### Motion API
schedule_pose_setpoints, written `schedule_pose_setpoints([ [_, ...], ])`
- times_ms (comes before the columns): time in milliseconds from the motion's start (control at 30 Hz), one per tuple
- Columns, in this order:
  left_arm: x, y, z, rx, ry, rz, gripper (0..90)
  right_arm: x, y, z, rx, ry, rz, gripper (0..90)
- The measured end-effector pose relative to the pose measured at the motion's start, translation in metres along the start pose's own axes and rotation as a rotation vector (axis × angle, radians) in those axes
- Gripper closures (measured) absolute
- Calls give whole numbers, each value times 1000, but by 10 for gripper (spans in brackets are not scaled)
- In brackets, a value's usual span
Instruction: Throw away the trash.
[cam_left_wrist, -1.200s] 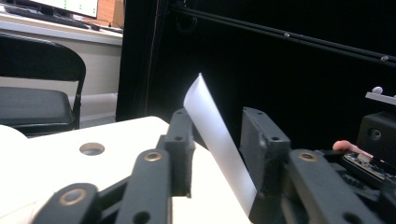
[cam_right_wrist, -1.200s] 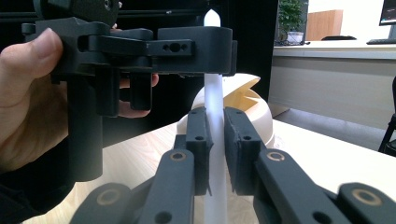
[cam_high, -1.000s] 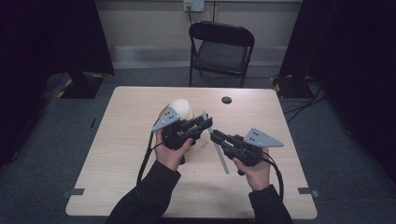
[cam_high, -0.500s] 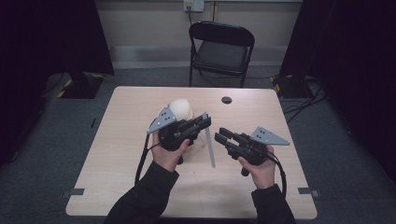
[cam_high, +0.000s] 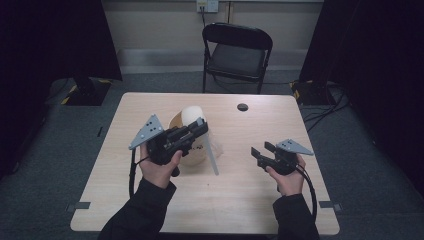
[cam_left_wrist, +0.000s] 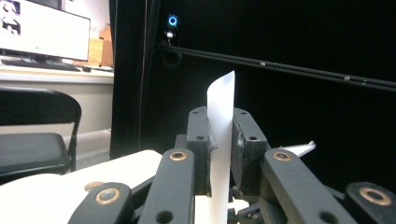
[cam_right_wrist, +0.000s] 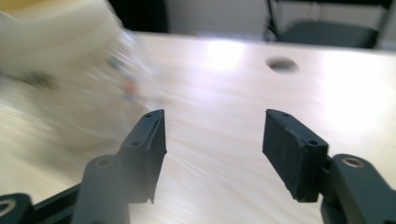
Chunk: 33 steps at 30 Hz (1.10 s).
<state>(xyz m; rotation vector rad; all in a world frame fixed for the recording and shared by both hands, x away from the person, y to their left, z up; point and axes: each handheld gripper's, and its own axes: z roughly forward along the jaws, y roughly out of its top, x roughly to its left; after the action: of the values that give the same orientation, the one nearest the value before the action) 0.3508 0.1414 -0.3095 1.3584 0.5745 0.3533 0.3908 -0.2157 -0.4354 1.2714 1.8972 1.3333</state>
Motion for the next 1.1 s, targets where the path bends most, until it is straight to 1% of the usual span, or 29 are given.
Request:
schedule_pose_setpoints([
  [33, 0, 0, 0, 0, 0, 0, 794, 0, 0, 0, 0, 0, 0, 380],
  [67, 1, 2, -3, -9, 1, -2, 794, -4, -4, 2, 21, -17, 7, 373],
  [100, 2, 6, -10, -18, 12, 9, 794, -11, -12, 5, 63, -46, 14, 353],
  [133, 2, 6, -10, -18, 12, 9, 794, -11, -12, 5, 63, -46, 14, 353],
  [167, 4, 9, -15, -26, 18, 8, 794, -17, -19, 8, 93, -66, 16, 349],
  [200, 5, 10, -18, -28, 23, 13, 794, -20, -23, 9, 105, -73, 18, 346],
  [233, 5, 10, -18, -28, 23, 13, 794, -20, -23, 9, 105, -73, 18, 346],
  [267, 6, 12, -24, -33, 29, 14, 794, -25, -28, 12, 145, -96, 7, 325],
  [300, 7, 13, -28, -35, 33, 17, 794, -26, -29, 12, 166, -113, -9, 321],
  [333, 7, 13, -28, -35, 33, 17, 794, -26, -29, 12, 166, -113, -9, 321],
  [367, 9, 16, -35, -35, 47, 27, 793, -28, -31, 13, 182, -125, -23, 322],
  [400, 9, 16, -35, -35, 47, 27, 794, -28, -33, 14, 176, -122, -13, 322],
  [433, 12, 19, -43, -39, 62, 32, 794, -29, -34, 14, 175, -118, -3, 322],
  [500, 15, 22, -52, -47, 78, 32, 793, -30, -37, 15, 191, -126, -6, 322],
  [533, 15, 22, -52, -47, 78, 32, 793, -30, -37, 15, 191, -126, -6, 322],
  [600, 19, 26, -60, -62, 98, 30, 793, -31, -40, 16, 201, -128, -1, 320],
  [633, 23, 31, -67, -76, 113, 34, 793, -32, -42, 17, 208, -131, -6, 319],
  [700, 25, 33, -70, -80, 121, 33, 793, -33, -44, 18, 216, -134, -5, 318],
  [733, 29, 37, -75, -88, 136, 37, 793, -33, -45, 19, 223, -132, -4, 317],
  [767, 29, 37, -75, -88, 136, 37, 793, -33, -46, 20, 227, -134, -1, 317],
  [800, 31, 40, -79, -106, 148, 38, 793, -34, -47, 21, 230, -135, -3, 317],
  [833, 32, 41, -81, -110, 155, 39, 793, -34, -48, 21, 234, -137, -1, 315],
  [900, 36, 45, -83, -120, 169, 43, 793, -35, -50, 22, 251, -144, -14, 314],
  [933, 36, 45, -83, -120, 169, 43, 793, -35, -50, 23, 257, -145, -20, 313],
  [967, 39, 48, -84, -124, 182, 55, 793, -35, -51, 23, 259, -147, -22, 313],
  [1000, 39, 48, -84, -124, 182, 55, 793, -34, -51, 23, 263, -147, -23, 312],
  [1033, 43, 51, -83, -126, 195, 56, 793, -34, -51, 24, 266, -147, -27, 312],
  [1067, 43, 51, -83, -126, 195, 56, 793, -34, -51, 24, 266, -147, -27, 312],
  [1100, 47, 53, -82, -126, 205, 61, 793, -34, -52, 25, 273, -146, -31, 313],
])
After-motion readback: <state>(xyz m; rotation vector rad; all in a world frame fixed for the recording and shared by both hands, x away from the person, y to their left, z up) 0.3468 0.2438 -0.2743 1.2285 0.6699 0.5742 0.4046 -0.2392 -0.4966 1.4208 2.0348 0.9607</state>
